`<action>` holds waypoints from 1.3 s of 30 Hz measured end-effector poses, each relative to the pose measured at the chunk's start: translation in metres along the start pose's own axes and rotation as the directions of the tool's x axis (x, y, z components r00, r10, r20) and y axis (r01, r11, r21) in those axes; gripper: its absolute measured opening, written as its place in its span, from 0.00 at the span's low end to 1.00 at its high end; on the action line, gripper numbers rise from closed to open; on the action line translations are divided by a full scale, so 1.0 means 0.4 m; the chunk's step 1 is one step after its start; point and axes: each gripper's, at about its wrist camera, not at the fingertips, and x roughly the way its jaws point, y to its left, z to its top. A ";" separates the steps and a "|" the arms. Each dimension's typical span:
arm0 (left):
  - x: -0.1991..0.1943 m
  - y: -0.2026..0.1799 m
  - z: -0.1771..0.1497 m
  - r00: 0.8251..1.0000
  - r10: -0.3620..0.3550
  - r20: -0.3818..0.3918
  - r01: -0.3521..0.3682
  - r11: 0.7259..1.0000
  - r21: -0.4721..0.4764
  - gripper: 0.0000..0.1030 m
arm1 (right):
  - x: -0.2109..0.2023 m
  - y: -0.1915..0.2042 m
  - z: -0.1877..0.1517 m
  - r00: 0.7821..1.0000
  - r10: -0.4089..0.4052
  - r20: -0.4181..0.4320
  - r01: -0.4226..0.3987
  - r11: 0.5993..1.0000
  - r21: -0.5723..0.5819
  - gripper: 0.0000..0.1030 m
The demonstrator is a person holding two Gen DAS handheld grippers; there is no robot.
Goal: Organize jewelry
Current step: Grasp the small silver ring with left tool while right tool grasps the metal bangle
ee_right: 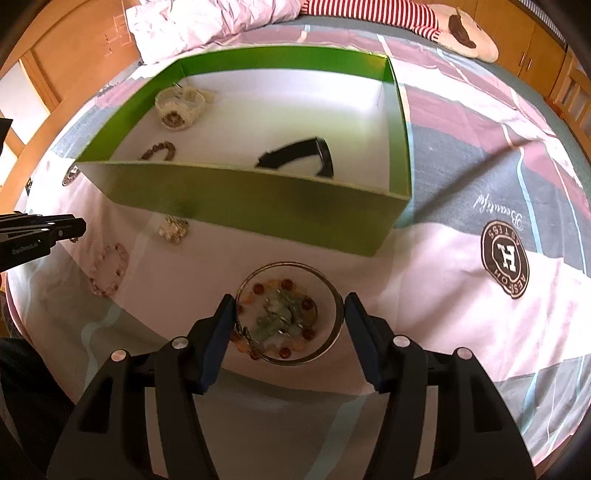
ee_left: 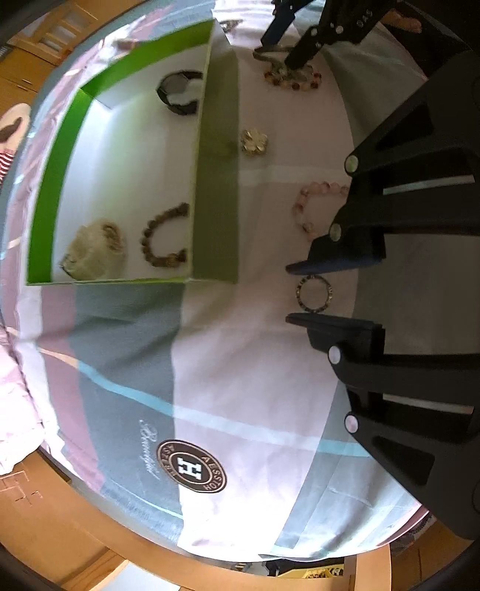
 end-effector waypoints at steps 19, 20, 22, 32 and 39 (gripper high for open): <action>-0.051 -0.006 -0.023 0.999 -0.009 0.033 0.008 0.999 0.039 0.20 | 0.017 0.064 0.019 1.000 0.006 0.005 -0.006 0.999 -0.048 0.59; -0.051 -0.006 -0.023 0.999 -0.009 0.033 0.008 0.999 0.041 0.20 | 0.018 0.065 0.019 1.000 0.005 0.005 -0.005 0.999 -0.050 0.59; -0.050 -0.009 -0.022 0.999 -0.007 0.032 0.006 0.999 0.044 0.20 | 0.017 0.066 0.020 1.000 0.004 0.005 -0.004 0.999 -0.051 0.59; -0.051 -0.016 -0.024 0.999 -0.009 0.037 0.007 0.999 0.051 0.20 | 0.015 0.070 0.019 1.000 0.004 0.008 -0.004 0.999 -0.053 0.59; -0.055 -0.021 -0.023 0.999 -0.012 0.042 0.009 0.998 0.057 0.20 | 0.016 0.070 0.020 1.000 0.005 0.008 -0.004 0.999 -0.054 0.59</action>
